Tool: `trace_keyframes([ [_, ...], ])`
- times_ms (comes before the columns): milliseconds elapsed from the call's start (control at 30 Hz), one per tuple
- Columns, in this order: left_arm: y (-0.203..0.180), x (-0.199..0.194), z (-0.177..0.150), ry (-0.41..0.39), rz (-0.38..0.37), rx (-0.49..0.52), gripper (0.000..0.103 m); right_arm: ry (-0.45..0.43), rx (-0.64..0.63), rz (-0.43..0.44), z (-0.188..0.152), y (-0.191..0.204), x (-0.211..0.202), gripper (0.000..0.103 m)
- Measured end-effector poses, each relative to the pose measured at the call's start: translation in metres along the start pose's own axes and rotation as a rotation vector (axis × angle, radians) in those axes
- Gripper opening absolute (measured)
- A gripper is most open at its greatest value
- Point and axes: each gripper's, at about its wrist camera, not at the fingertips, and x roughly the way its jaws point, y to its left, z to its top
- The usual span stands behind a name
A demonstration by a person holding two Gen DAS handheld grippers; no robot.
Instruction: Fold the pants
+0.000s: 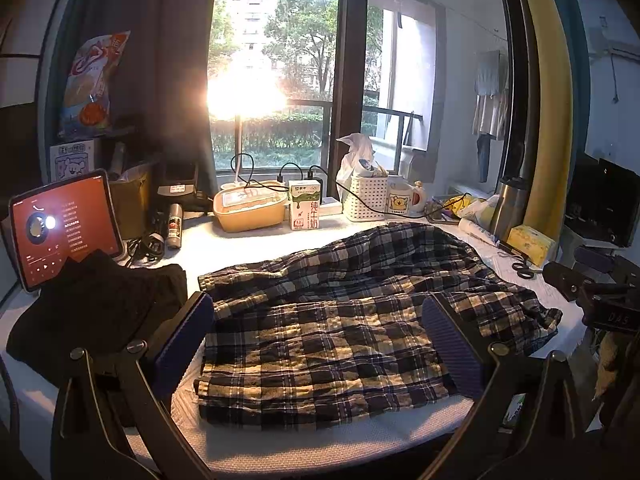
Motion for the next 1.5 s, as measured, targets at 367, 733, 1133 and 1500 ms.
trace_keyframes([
  [367, -0.001, -0.001, 0.001, -0.005, 0.001, 0.004, 0.103, 0.002, -0.001, -0.001, 0.0, 0.001, 0.001, 0.103],
  [733, -0.003, -0.002, 0.001, -0.009, -0.006, 0.0, 0.103, 0.005, -0.004, -0.003, -0.001, 0.001, 0.001, 0.103],
  [1133, 0.011, 0.051, 0.001, 0.078, 0.046, 0.097, 0.103, 0.095, -0.013, -0.001, -0.013, -0.008, 0.046, 0.103],
  [1500, 0.056, 0.144, 0.002, 0.285, 0.137, 0.128, 0.102, 0.164, -0.083, -0.068, 0.01, -0.051, 0.117, 0.103],
])
